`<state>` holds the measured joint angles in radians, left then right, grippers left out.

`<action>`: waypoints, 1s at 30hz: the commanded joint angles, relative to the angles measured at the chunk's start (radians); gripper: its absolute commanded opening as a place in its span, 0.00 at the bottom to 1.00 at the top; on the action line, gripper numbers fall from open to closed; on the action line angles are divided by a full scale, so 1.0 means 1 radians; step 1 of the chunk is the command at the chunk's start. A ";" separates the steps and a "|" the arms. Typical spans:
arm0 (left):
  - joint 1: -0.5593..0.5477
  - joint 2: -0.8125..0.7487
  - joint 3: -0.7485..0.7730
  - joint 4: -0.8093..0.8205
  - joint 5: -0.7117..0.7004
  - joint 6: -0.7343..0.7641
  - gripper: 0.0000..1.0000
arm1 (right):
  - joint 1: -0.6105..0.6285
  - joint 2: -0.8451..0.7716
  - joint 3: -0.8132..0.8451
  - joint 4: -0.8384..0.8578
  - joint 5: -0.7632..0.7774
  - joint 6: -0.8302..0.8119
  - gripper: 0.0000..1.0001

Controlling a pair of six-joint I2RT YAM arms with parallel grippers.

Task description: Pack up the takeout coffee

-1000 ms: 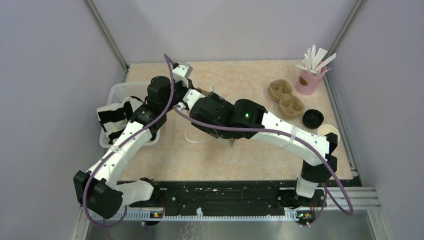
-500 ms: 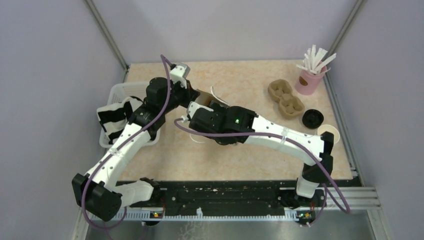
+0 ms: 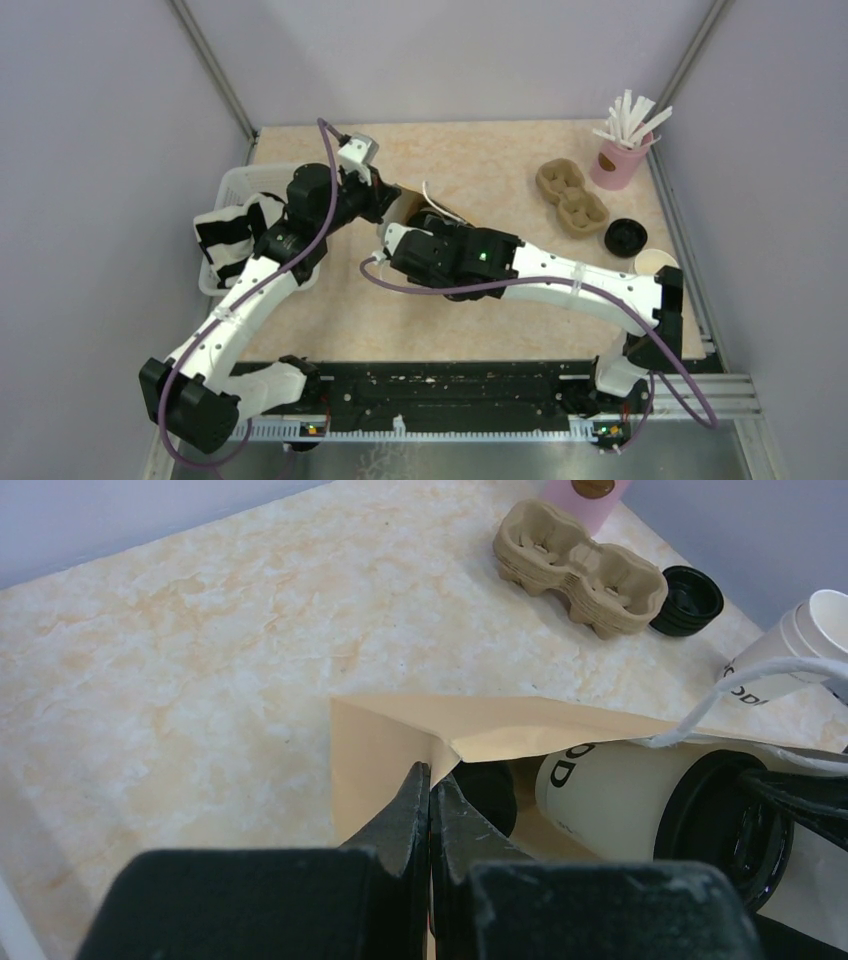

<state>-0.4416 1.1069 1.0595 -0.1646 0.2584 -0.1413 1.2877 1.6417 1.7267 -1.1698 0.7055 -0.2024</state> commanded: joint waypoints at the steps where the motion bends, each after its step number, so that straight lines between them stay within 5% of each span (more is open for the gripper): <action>1: -0.006 -0.036 -0.019 0.095 0.047 0.038 0.00 | 0.006 -0.064 -0.047 0.075 0.033 -0.017 0.34; 30: -0.020 -0.137 -0.185 0.293 0.097 0.155 0.00 | -0.073 -0.056 -0.141 0.150 0.011 -0.091 0.36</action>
<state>-0.4591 0.9970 0.8814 0.0032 0.3225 -0.0223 1.2205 1.5585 1.5455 -1.0187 0.6868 -0.2676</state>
